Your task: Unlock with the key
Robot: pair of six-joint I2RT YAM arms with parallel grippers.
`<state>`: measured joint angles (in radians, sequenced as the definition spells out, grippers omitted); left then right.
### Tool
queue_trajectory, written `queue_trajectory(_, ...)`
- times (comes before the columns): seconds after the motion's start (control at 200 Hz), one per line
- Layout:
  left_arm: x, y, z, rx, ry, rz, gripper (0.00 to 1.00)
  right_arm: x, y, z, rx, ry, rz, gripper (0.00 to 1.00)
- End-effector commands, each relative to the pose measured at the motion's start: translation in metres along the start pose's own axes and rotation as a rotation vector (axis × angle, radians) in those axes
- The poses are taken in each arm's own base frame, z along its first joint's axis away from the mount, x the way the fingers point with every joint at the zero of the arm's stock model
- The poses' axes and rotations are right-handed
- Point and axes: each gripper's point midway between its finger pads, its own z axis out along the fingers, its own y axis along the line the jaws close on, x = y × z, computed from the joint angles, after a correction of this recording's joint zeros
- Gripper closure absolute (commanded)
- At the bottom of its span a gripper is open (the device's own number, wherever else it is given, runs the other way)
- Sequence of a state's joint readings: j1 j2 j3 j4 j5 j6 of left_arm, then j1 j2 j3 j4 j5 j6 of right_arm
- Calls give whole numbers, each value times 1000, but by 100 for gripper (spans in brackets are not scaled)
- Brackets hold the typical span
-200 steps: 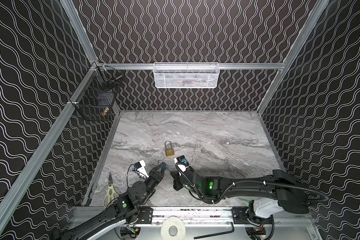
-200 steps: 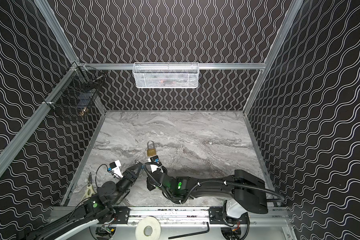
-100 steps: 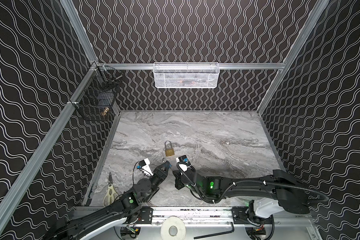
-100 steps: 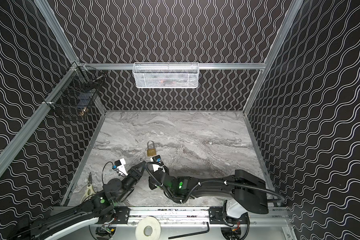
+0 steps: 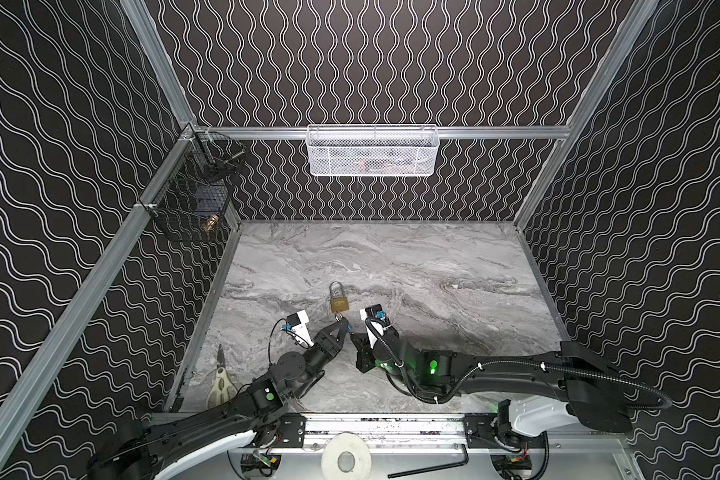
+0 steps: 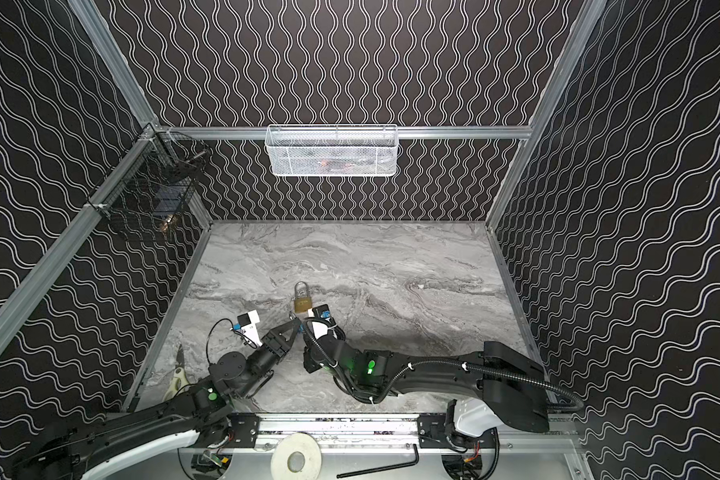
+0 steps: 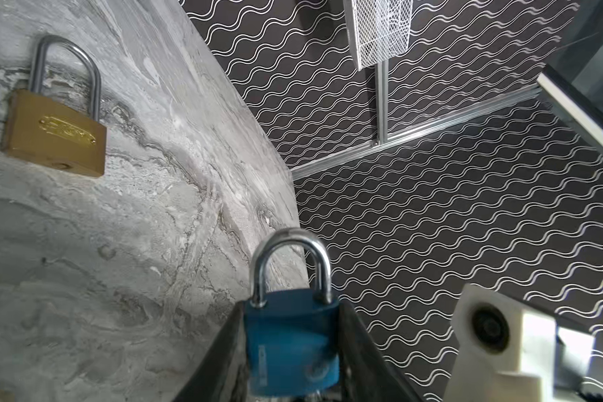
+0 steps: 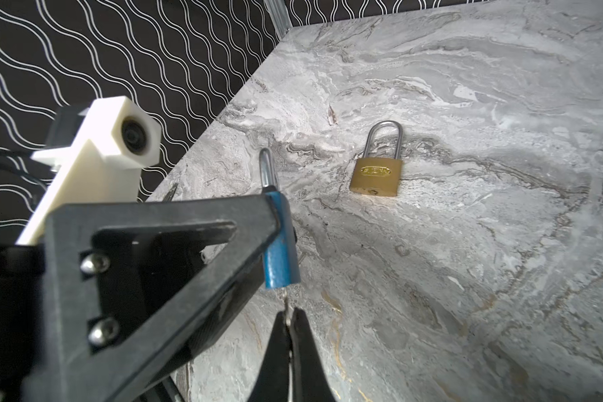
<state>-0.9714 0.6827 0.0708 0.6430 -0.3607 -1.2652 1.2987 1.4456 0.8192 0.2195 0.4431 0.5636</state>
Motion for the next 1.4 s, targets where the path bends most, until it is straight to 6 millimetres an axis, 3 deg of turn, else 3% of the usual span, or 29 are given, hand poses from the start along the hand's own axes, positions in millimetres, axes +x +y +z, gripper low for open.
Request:
queue_trajectory(0.0,34,-22,-3,116,194,10,100,-49,29,-7,-112,-166,71,100)
queue_trajectory(0.21,30,-28,-3,144,172,34,100,-45,23,-21,-191,-182,99,100)
queue_trajectory(0.676,24,-62,-14,271,169,162,100,-52,71,-67,-745,-181,104,100)
queue_trajectory(1.091,29,-73,-10,325,183,155,100,-58,66,-75,-762,-216,111,100)
queue_trajectory(1.396,29,-82,-17,376,185,177,100,-65,67,-82,-820,-238,120,100)
